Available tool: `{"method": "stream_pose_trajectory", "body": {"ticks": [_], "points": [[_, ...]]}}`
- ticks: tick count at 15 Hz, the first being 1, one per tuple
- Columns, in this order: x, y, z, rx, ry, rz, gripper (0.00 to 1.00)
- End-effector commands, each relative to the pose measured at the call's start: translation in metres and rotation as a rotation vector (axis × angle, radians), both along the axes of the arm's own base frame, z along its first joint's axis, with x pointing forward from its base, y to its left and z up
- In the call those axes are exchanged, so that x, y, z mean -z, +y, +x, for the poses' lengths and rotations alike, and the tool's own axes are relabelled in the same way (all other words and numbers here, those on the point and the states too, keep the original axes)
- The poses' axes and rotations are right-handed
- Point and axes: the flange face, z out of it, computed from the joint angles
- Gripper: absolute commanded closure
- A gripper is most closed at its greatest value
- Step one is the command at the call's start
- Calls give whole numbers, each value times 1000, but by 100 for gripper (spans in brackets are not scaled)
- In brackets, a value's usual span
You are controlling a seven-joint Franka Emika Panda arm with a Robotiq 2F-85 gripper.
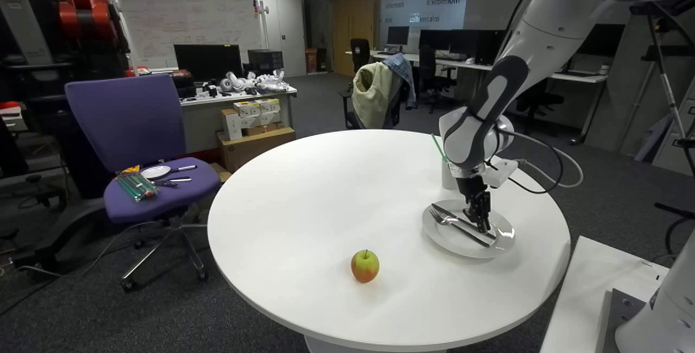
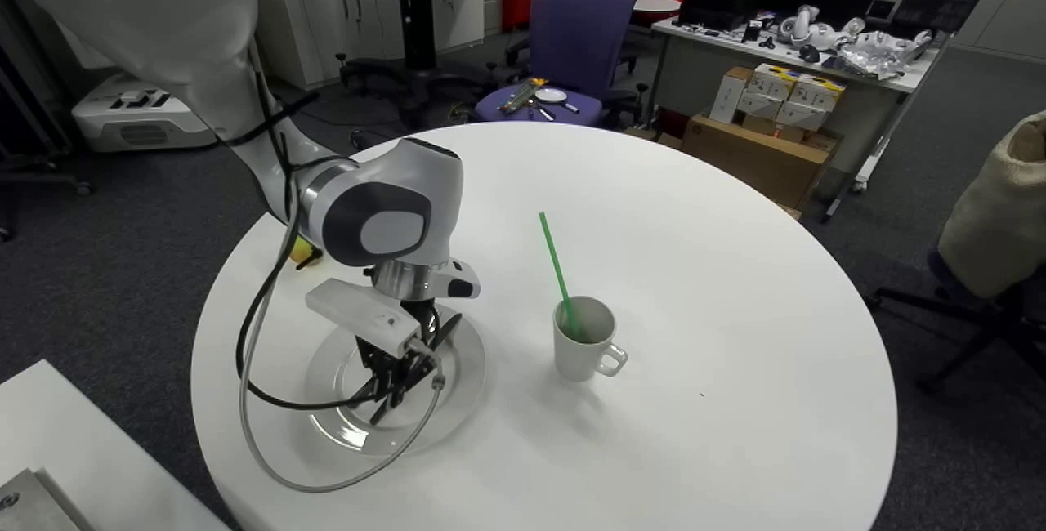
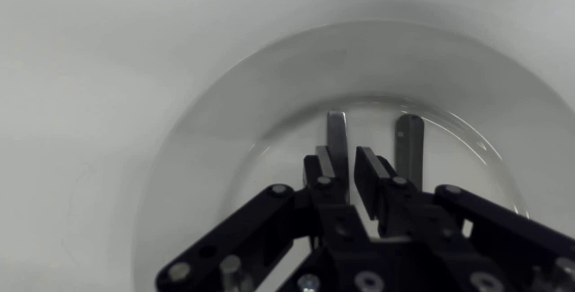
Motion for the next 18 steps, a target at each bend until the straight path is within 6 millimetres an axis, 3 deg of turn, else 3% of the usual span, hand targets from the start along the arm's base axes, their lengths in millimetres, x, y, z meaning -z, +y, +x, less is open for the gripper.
{"method": "stream_pose_trajectory", "body": {"ticks": [1,4,11,18], "points": [[-19,1,-7,22,-13,12,79],[-26,0,-8,21,-28,9,92],[-64,-6,-10,34,-107,-9,93],[-154,-14,-29,57,-278,-30,91]]}}
